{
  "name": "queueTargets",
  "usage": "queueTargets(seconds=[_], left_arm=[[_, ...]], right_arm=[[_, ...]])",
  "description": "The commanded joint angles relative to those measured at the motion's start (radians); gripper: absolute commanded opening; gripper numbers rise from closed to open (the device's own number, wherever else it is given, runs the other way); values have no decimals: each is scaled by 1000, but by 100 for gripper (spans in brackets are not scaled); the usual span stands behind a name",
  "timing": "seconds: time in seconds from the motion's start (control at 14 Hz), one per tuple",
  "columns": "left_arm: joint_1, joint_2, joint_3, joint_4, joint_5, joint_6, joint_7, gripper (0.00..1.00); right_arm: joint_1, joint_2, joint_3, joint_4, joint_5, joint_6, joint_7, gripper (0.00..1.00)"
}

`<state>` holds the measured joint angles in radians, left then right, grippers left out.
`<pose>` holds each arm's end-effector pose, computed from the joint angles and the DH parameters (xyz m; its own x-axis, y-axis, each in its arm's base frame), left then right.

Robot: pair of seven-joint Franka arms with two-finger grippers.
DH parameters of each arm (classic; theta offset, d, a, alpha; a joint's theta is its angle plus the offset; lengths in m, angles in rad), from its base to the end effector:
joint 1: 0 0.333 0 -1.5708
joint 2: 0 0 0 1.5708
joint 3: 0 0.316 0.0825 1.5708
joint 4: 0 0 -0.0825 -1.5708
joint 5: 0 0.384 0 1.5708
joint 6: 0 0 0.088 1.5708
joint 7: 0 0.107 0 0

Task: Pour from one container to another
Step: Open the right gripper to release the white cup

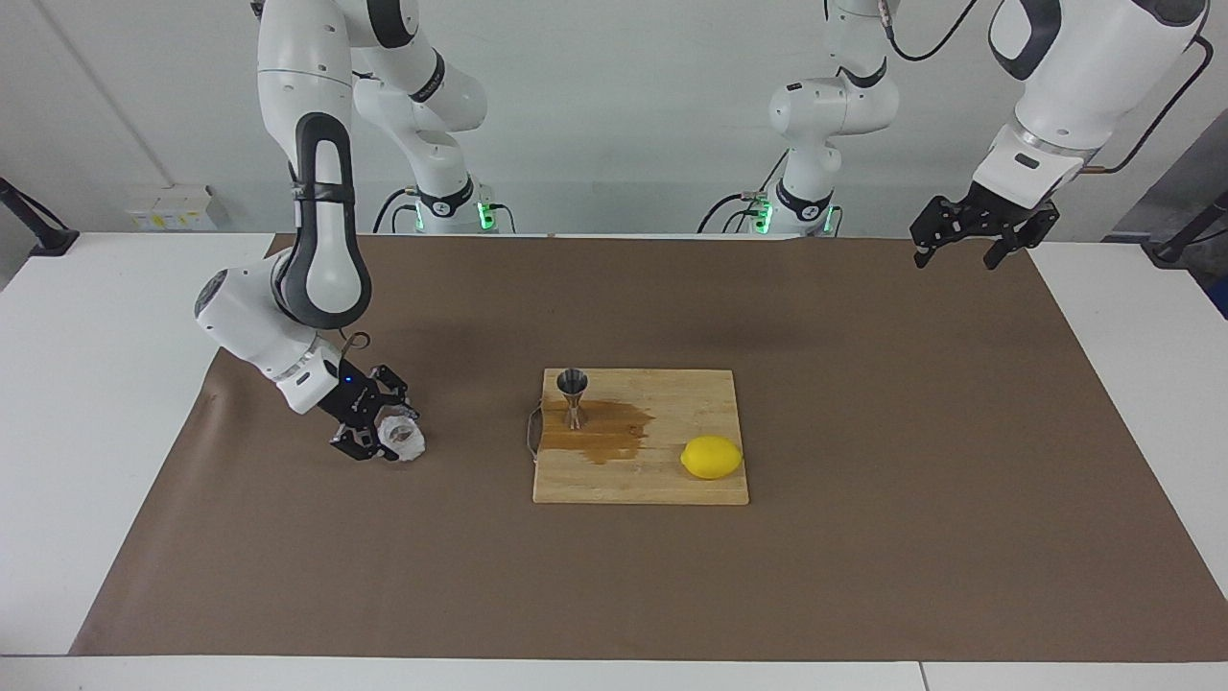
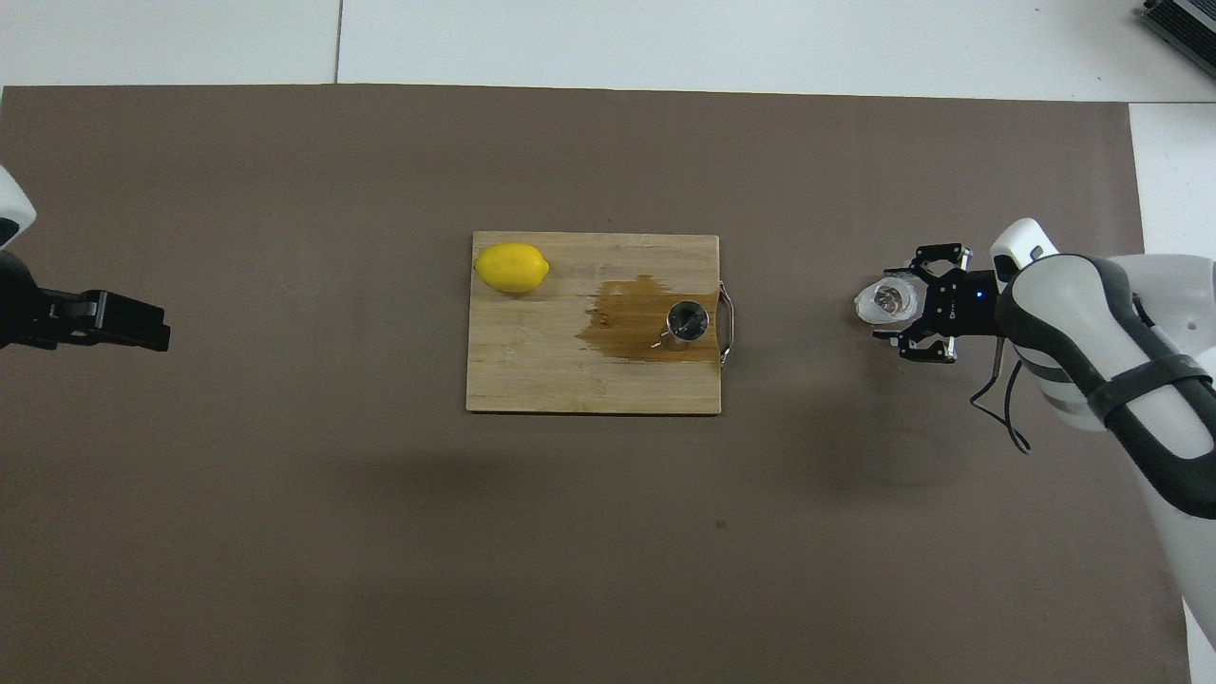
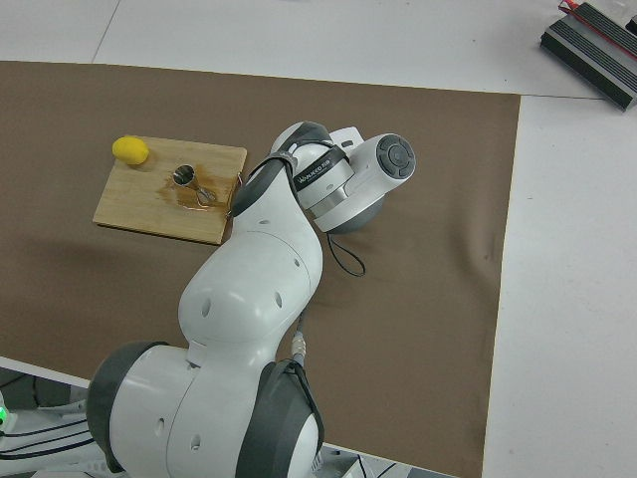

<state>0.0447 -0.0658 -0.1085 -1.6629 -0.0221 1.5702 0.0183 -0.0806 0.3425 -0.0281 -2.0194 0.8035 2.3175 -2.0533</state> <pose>0.5314 -0.0382 0.6166 0.9963 -0.0816 -0.0270 -0.0812 -0.9966 0.0155 0.5977 -0.0511 0.2811 0.1485 0.8357 0.5287 0.9741 -0.2157 0.0673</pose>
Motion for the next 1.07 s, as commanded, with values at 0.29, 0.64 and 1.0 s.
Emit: queueTargets(seconds=[0.29, 0.64, 1.0], left_arm=[[6, -8, 0, -3, -12, -15, -8, 100], [6, -6, 0, -3, -12, -15, -8, 100], [6, -6, 0, -3, -12, -15, -8, 100]], right_arm=[[5, -114, 4, -22, -67, -44, 224, 100], [24, -209, 5, -12, -374, -84, 684, 100], [62, -313, 10, 39, -619, -255, 1257, 100]])
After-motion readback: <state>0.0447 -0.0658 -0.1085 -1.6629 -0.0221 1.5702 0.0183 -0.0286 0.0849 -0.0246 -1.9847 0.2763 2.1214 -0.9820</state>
